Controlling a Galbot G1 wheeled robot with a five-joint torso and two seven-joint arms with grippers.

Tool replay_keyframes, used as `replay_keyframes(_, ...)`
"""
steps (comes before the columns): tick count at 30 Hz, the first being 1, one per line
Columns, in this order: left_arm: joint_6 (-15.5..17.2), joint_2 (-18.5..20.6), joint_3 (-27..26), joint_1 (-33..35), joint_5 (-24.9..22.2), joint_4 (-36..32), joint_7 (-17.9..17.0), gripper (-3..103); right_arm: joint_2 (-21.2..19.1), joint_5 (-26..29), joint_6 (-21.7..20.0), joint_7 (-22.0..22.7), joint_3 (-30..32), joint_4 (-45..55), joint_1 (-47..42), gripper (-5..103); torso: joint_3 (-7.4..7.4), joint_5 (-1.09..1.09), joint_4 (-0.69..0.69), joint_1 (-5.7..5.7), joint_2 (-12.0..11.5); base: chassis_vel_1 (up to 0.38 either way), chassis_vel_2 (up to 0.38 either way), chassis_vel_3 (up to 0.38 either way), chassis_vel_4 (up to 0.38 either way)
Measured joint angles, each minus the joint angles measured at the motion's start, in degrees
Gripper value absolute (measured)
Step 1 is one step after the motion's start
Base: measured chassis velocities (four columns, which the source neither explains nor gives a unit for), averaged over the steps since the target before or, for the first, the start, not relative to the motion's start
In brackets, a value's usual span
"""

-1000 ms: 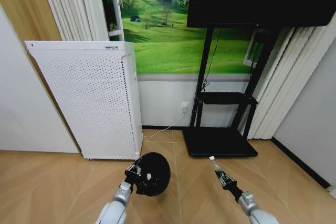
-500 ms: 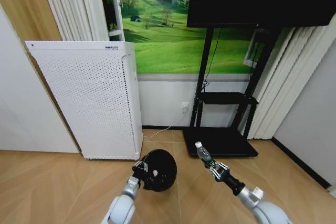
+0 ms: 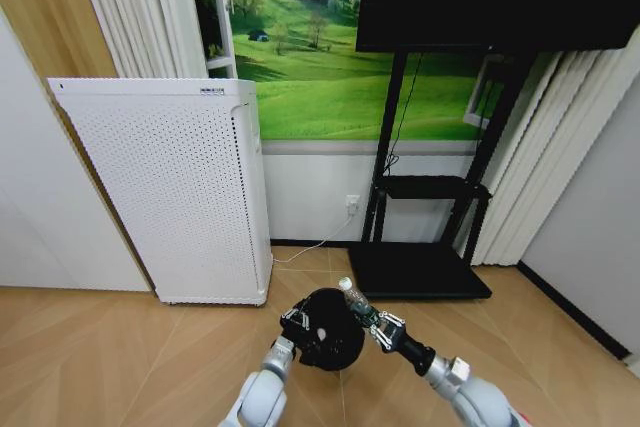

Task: Pick up the trash bin and place the garbage on the floor into it.

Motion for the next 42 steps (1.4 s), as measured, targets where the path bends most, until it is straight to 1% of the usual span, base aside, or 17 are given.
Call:
replay_keyframes(3, 0.03, -0.51, 0.73, -0.20, 0.31, 0.45, -0.02, 7, 1.08, -1.08, -0.12, 0.30, -3.23, -1.64, 1.24, 23, 0.00, 0.00, 0.00, 0.00, 0.00, 0.000, 0.000, 0.000, 0.000)
replay_keyframes(6, 0.06, -0.84, 1.29, -0.20, 0.48, 0.73, -0.02, 7, 1.81, -1.64, 0.00, 0.33, -4.44, -2.82, 2.11, 23, 0.00, 0.01, -0.01, 0.00, 0.00, 0.000, 0.000, 0.000, 0.000)
replay_keyframes(19, 0.34, -2.35, 2.75, -0.29, 1.46, 1.21, -0.02, 7, 2.28, -1.83, 0.28, 0.54, -4.62, -5.01, 3.93, 23, 0.00, 0.00, -0.01, 0.00, 0.00, 0.000, 0.000, 0.000, 0.000)
replay_keyframes(20, 0.34, -2.34, 2.74, -0.26, 1.50, 1.21, -0.01, 7, 2.27, -1.82, 0.27, 0.72, -4.46, -5.01, 3.85, 21, 0.00, 0.00, 0.00, 0.00, 0.00, 0.000, 0.000, 0.000, 0.000)
replay_keyframes(21, 0.34, -2.28, 2.69, -0.25, 1.51, 1.21, 0.02, 7, 2.27, -1.76, 0.15, 0.98, -4.37, -5.01, 3.79, 26, 0.00, 0.00, -0.01, 0.00, 0.00, 0.000, 0.000, 0.000, 0.000)
replay_keyframes(22, 0.34, -2.28, 2.69, -0.25, 1.51, 1.21, 0.02, 7, 2.27, -1.76, 0.15, 0.98, -4.37, -5.01, 3.79, 26, 0.00, 0.00, -0.01, 0.00, 0.00, 0.000, 0.000, 0.000, 0.000)
replay_keyframes(23, 0.34, -2.17, 2.63, -0.19, 1.51, 1.18, 0.04, 7, 2.25, -1.70, -0.27, 1.15, -4.26, -5.00, 3.76, 31, 0.00, 0.00, -0.01, 0.00, 0.00, 0.000, 0.000, 0.000, 0.000)
replay_keyframes(24, 0.34, -2.17, 2.63, -0.19, 1.51, 1.18, 0.04, 7, 2.25, -1.70, -0.27, 1.15, -4.26, -5.00, 3.76, 31, 0.00, 0.00, -0.01, 0.00, 0.00, 0.000, 0.000, 0.000, 0.000)
replay_keyframes(27, 0.34, -1.99, 2.48, 0.03, 1.51, 0.86, 0.07, 7, 2.33, -1.65, -0.79, 1.23, -4.11, -4.99, 3.88, 47, 0.00, 0.00, 0.00, 0.00, 0.00, 0.000, 0.000, 0.000, 0.000)
replay_keyframes(29, 0.34, -1.98, 2.46, 0.06, 1.51, 0.84, 0.08, 7, 2.36, -1.65, -0.83, 1.24, -4.11, -4.99, 3.89, 47, 0.00, 0.00, 0.00, 0.00, 0.00, 0.000, 0.000, 0.000, 0.000)
replay_keyframes(30, 0.34, -1.94, 2.39, 0.09, 1.51, 0.81, 0.09, 7, 2.39, -1.65, -0.90, 1.27, -4.11, -4.99, 3.89, 58, 0.00, 0.00, 0.00, 0.00, 0.00, 0.000, 0.000, 0.000, 0.000)
replay_keyframes(32, 0.34, -1.89, 2.36, 0.12, 1.51, 0.79, 0.09, 7, 2.41, -1.68, -0.94, 1.28, -4.10, -5.00, 3.88, 58, 0.00, 0.00, 0.00, 0.00, 0.00, 0.000, 0.000, 0.000, 0.000)
replay_keyframes(36, 0.30, -1.88, 2.29, 0.11, 1.50, 0.64, 0.12, 7, 2.38, -1.79, -1.00, 1.28, -3.85, -5.05, 3.87, 80, 0.00, 0.00, -0.01, 0.00, 0.00, 0.000, 0.000, 0.000, 0.000)
replay_keyframes(38, 0.30, -1.91, 2.29, 0.11, 1.49, 0.63, 0.12, 7, 2.37, -1.83, -1.00, 1.29, -3.75, -5.06, 3.86, 80, 0.00, 0.00, 0.00, 0.00, 0.00, 0.000, 0.000, 0.000, 0.000)
replay_keyframes(40, 0.26, -1.99, 2.30, 0.08, 1.48, 0.64, 0.12, 7, 2.32, -1.86, -1.00, 1.29, -3.57, -5.07, 3.78, 90, 0.00, 0.00, 0.00, 0.00, 0.00, 0.000, 0.000, 0.000, 0.000)
replay_keyframes(41, 0.26, -1.99, 2.30, 0.08, 1.48, 0.64, 0.12, 7, 2.32, -1.86, -1.00, 1.29, -3.57, -5.07, 3.78, 90, 0.00, 0.00, 0.00, 0.00, 0.00, 0.000, 0.000, 0.000, 0.000)
replay_keyframes(42, 0.24, -2.00, 2.31, 0.07, 1.48, 0.66, 0.12, 7, 2.30, -1.87, -1.01, 1.29, -3.40, -5.07, 3.69, 98, 0.00, 0.00, -0.01, 0.00, 0.00, 0.000, 0.000, 0.000, 0.000)
